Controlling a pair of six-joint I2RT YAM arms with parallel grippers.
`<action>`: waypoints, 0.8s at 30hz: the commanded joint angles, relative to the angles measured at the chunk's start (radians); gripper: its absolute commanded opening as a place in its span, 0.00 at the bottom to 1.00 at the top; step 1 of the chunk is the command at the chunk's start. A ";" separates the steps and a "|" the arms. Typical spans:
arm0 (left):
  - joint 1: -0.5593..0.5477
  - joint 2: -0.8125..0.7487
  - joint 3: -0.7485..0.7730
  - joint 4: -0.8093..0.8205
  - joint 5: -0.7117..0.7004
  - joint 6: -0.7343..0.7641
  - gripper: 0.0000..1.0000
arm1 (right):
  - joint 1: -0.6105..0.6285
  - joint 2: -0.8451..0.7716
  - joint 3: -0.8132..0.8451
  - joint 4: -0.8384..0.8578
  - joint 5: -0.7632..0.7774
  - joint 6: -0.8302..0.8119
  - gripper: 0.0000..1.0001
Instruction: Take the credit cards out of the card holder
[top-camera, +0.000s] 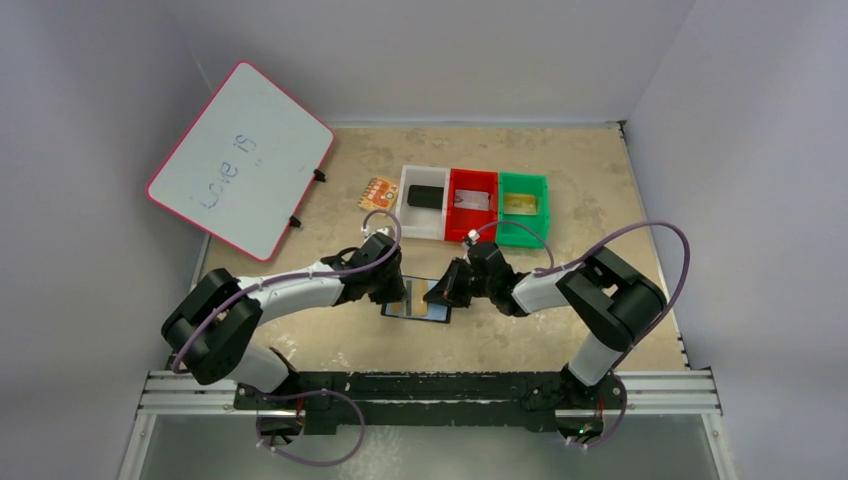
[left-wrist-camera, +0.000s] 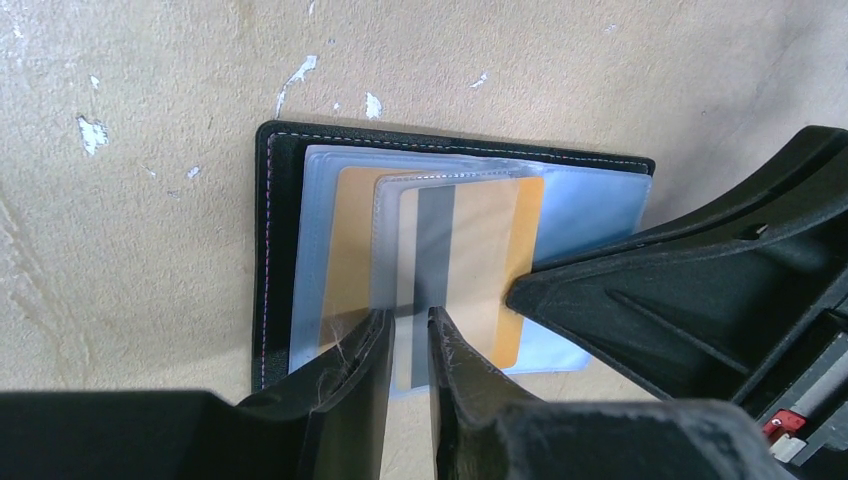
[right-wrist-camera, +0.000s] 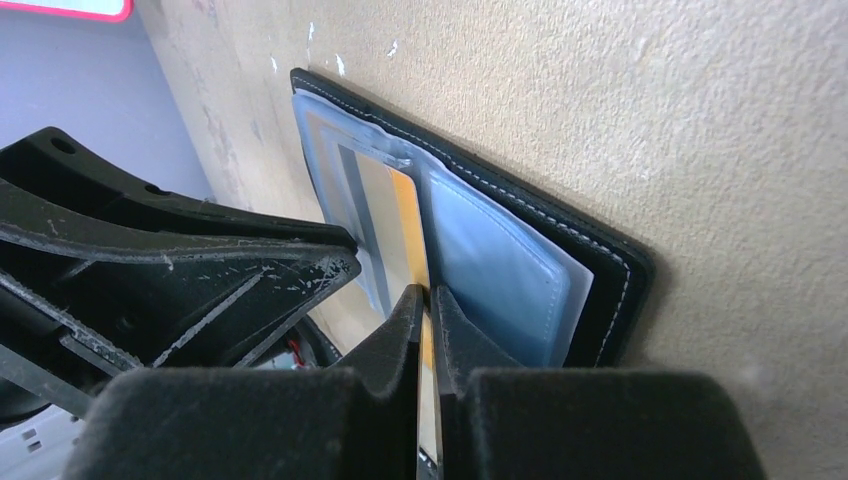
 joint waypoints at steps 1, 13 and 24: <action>0.001 0.043 -0.008 -0.084 -0.076 0.039 0.20 | -0.006 -0.032 -0.014 -0.052 0.046 0.005 0.04; -0.005 0.055 -0.007 -0.079 -0.075 0.043 0.18 | -0.008 -0.063 -0.035 -0.042 0.068 0.013 0.12; -0.015 0.062 0.001 -0.077 -0.061 0.052 0.15 | -0.007 0.014 -0.040 0.135 -0.003 0.043 0.21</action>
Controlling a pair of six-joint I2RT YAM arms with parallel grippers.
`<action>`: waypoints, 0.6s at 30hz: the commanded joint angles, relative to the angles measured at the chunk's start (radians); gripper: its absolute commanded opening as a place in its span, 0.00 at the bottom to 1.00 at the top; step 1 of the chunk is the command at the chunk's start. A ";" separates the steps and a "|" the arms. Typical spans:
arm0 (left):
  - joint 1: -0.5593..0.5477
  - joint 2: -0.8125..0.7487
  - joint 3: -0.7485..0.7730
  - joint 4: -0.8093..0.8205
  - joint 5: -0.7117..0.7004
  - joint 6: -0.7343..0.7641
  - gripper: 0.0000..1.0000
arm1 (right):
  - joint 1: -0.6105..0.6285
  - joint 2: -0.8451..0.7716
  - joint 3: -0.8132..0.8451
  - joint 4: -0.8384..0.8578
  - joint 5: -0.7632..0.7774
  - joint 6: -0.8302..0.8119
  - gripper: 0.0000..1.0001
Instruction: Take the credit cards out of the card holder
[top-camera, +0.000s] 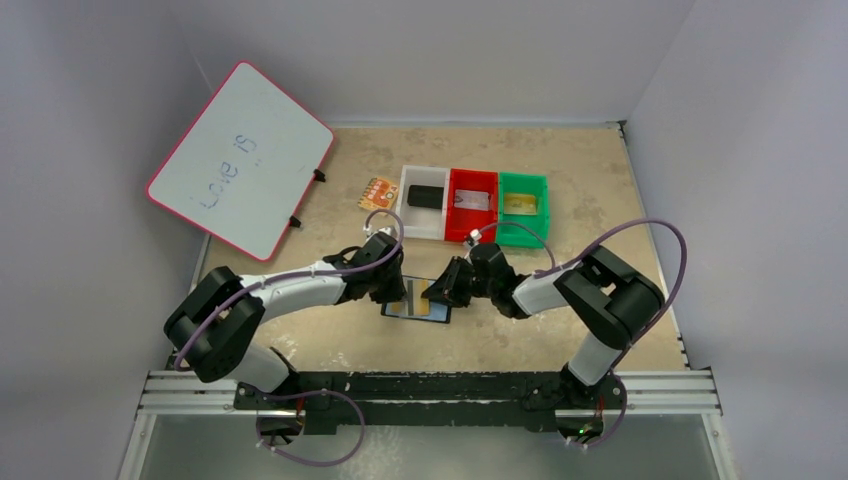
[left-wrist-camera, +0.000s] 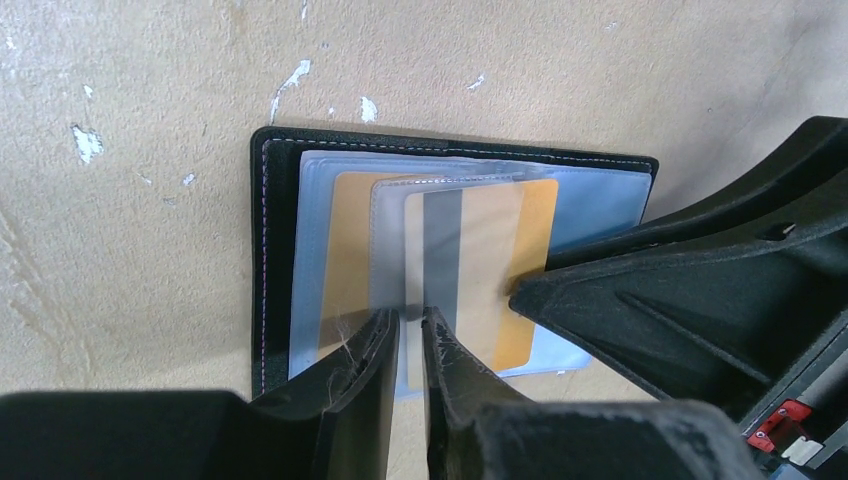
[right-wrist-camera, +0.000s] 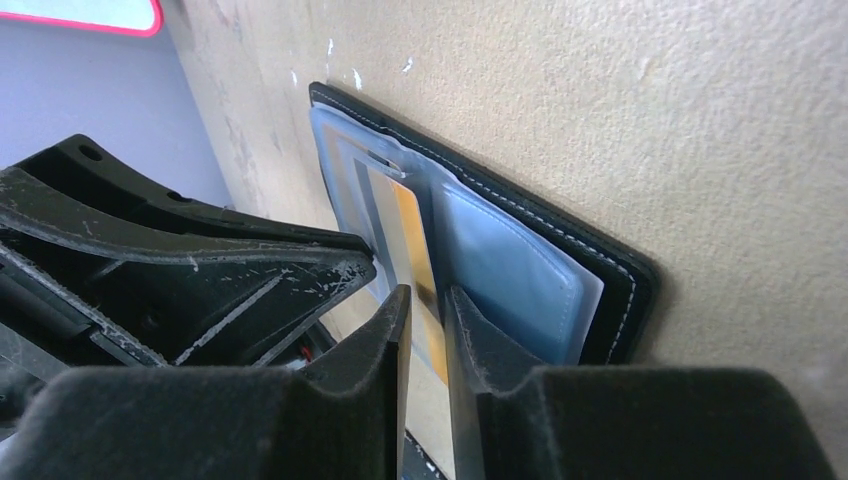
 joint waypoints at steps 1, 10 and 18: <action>-0.006 0.047 -0.013 -0.069 -0.057 0.039 0.15 | -0.003 0.012 -0.014 0.069 -0.013 0.017 0.19; -0.008 0.039 -0.007 -0.085 -0.079 0.039 0.14 | -0.005 -0.051 -0.053 0.013 0.044 0.024 0.03; -0.007 0.009 0.005 -0.062 -0.057 0.036 0.21 | -0.009 -0.076 -0.061 -0.022 0.055 0.013 0.00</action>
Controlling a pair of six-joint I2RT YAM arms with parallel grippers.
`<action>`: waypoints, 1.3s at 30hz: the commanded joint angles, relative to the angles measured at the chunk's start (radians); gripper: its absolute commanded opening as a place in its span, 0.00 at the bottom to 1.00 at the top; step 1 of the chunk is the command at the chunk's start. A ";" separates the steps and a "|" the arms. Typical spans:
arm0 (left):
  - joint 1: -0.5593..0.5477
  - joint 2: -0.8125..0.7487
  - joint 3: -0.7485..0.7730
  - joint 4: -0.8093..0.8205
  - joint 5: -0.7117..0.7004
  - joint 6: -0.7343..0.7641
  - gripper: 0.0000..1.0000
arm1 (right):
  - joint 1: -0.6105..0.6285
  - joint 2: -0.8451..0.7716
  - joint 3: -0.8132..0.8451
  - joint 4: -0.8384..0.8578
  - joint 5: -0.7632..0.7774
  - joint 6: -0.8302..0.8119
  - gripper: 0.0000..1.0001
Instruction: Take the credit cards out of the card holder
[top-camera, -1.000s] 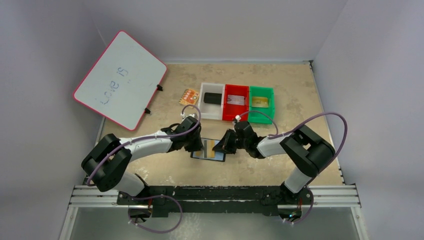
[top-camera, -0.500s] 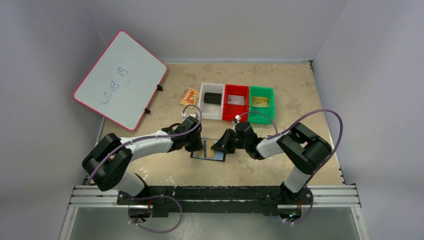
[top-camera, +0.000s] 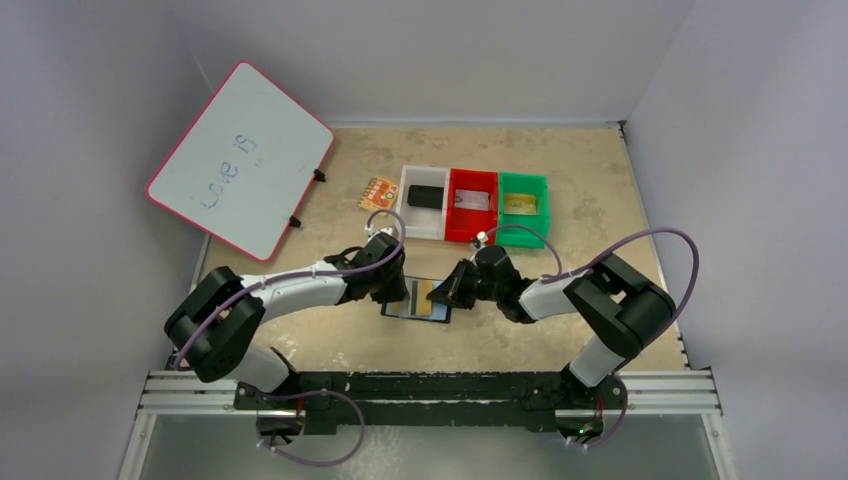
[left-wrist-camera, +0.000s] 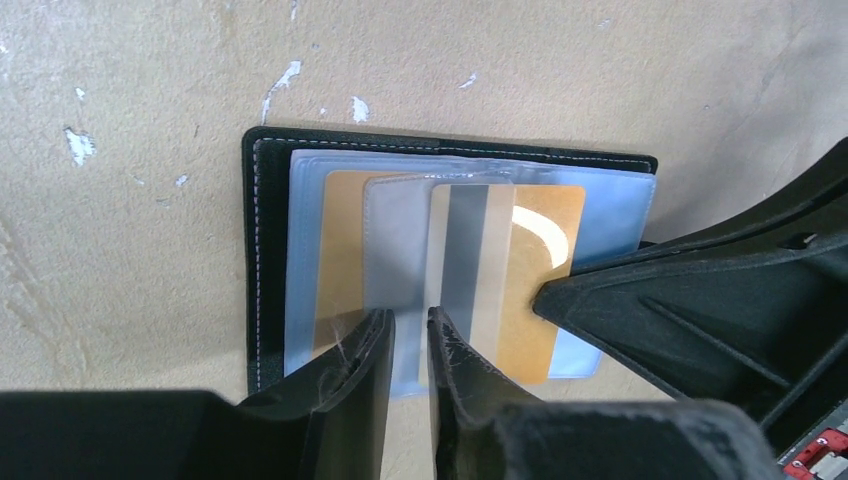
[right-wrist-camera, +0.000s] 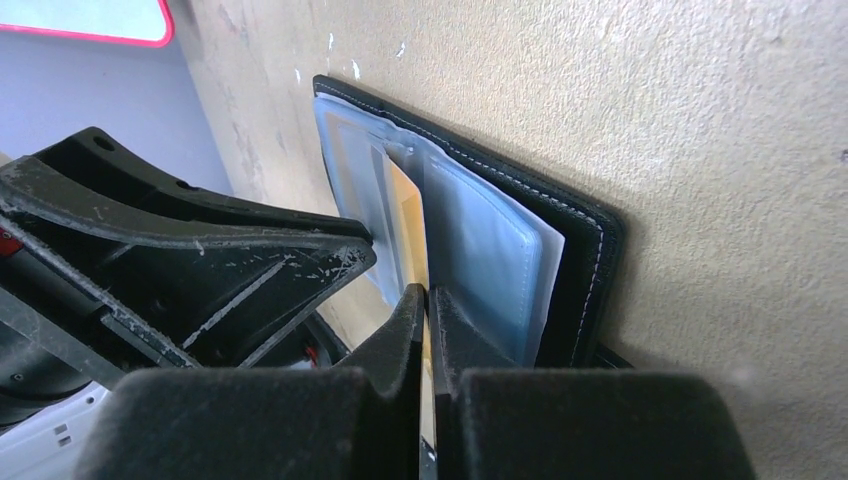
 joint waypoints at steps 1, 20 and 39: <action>-0.001 -0.003 0.003 -0.053 -0.043 0.022 0.24 | -0.007 -0.014 -0.010 -0.037 0.030 -0.010 0.00; 0.000 -0.069 0.030 -0.014 0.011 0.018 0.35 | -0.009 -0.039 -0.018 -0.001 0.010 -0.015 0.00; -0.003 0.021 -0.001 0.068 0.080 0.008 0.26 | -0.009 0.006 0.002 -0.016 0.002 -0.019 0.03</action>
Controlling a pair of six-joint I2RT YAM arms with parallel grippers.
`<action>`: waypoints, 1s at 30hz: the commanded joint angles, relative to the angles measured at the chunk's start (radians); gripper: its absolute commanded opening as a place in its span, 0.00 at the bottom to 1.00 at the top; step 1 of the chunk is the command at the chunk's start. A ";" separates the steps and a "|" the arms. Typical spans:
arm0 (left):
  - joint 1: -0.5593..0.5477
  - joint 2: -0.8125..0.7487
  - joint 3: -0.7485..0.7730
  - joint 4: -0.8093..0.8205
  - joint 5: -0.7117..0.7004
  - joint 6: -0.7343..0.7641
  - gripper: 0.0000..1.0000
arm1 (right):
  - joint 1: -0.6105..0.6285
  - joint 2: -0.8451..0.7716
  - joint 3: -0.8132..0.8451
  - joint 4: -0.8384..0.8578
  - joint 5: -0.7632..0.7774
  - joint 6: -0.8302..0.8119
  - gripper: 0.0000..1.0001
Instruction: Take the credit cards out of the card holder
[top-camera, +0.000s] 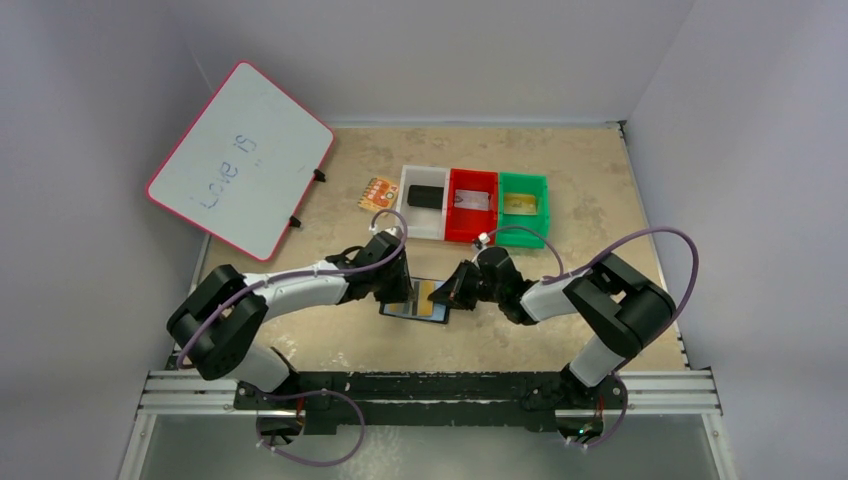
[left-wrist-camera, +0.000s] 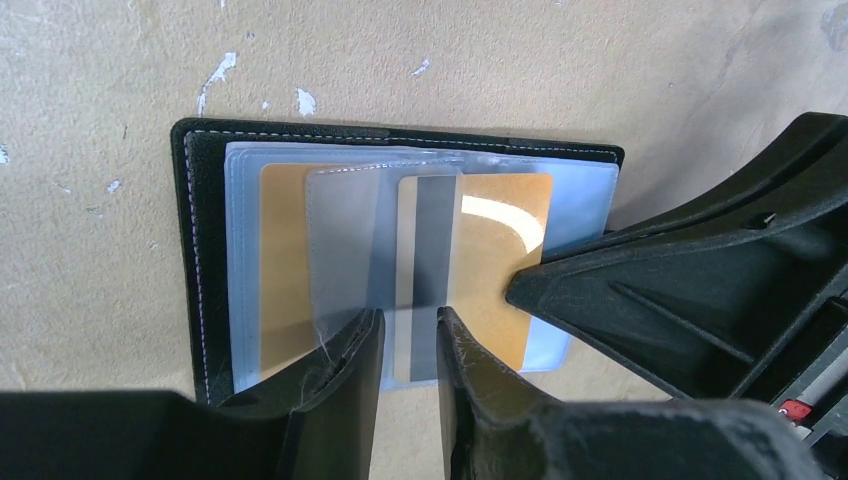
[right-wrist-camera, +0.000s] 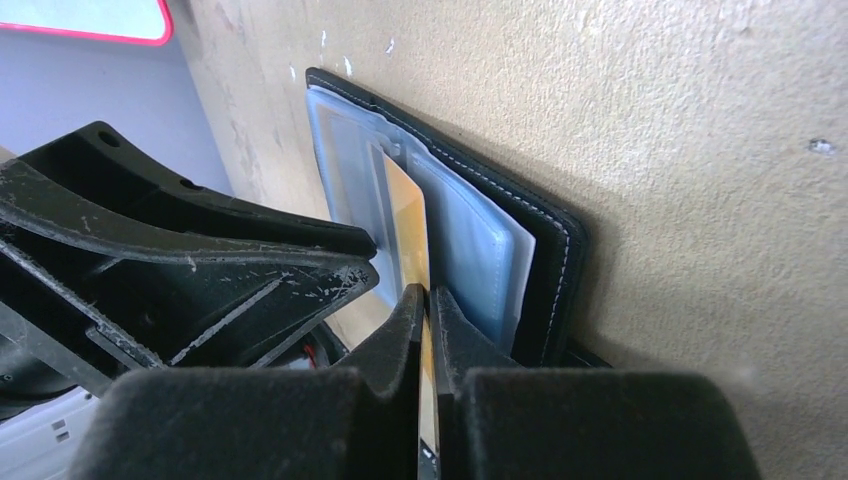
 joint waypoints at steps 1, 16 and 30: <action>-0.001 0.023 -0.006 0.019 -0.005 0.008 0.25 | -0.005 0.006 0.023 -0.040 0.008 -0.020 0.04; -0.007 0.030 -0.028 0.002 -0.020 0.015 0.20 | -0.005 0.030 0.025 0.074 -0.031 0.000 0.18; -0.007 -0.060 -0.027 -0.008 -0.088 -0.007 0.20 | -0.006 -0.081 -0.011 -0.052 0.039 -0.025 0.00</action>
